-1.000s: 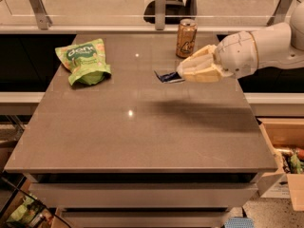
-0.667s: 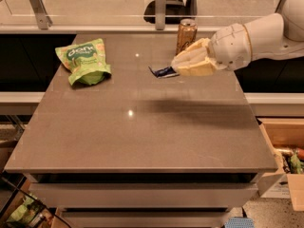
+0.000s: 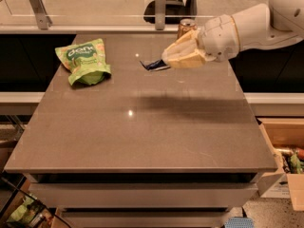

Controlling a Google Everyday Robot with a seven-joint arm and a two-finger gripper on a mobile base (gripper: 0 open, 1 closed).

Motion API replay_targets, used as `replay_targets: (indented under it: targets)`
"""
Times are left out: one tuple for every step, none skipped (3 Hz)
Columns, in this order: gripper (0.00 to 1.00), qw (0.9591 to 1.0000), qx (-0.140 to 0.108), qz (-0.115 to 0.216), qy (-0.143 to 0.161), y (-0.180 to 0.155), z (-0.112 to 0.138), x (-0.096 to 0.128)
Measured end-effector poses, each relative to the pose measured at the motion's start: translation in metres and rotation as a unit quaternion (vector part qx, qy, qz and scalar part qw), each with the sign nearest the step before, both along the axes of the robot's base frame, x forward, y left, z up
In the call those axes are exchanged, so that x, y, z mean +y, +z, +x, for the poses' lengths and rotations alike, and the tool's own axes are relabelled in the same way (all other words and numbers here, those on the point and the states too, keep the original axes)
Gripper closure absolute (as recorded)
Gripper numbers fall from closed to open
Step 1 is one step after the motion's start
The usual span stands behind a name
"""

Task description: Move rxbar blueberry near green rice chip bag

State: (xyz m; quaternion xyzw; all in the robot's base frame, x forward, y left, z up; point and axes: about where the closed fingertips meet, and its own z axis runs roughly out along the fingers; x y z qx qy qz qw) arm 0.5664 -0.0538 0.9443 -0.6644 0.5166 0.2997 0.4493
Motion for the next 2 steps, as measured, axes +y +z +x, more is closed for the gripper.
replay_targets:
  targets:
    - [1.00,0.9998,-0.007,0.016,-0.010,0.003,0.004,0.014]
    - [1.00,0.9988,-0.007,0.038,-0.031,0.002,0.009,0.026]
